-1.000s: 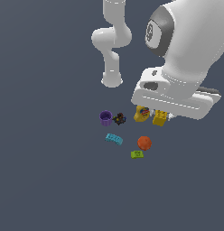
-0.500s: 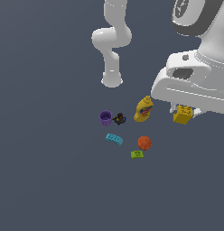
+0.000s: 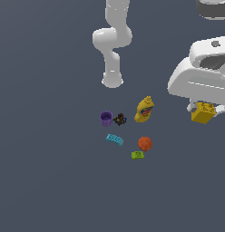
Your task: Pick up a designated object from a clutter of objects.
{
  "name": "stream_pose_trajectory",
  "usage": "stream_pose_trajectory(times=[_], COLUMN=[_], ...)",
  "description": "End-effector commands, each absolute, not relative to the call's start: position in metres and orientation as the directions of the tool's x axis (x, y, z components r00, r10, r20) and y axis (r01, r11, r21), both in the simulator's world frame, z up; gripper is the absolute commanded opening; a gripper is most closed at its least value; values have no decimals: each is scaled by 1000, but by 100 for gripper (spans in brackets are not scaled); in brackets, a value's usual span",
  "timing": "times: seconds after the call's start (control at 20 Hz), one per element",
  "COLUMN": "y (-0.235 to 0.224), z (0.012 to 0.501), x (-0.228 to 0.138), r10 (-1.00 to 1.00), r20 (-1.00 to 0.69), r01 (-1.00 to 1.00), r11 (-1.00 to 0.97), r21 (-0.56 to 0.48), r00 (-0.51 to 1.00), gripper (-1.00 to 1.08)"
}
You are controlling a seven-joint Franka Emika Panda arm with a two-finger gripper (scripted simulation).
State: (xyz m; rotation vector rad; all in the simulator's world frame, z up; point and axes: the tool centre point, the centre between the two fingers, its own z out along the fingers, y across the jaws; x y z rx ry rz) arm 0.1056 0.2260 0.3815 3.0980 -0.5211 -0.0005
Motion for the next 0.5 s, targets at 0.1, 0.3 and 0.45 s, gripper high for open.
stream_pose_trajectory(times=[0.1, 0.3, 0.45], y=[232, 234, 235], z=[389, 392, 392], x=[110, 112, 112], r10=[-328, -328, -328], r20=[0, 0, 0], r01=[-328, -328, -328], r11=[-945, -945, -945], r21=[0, 0, 0], r00=[945, 945, 945], gripper=[-100, -100, -100])
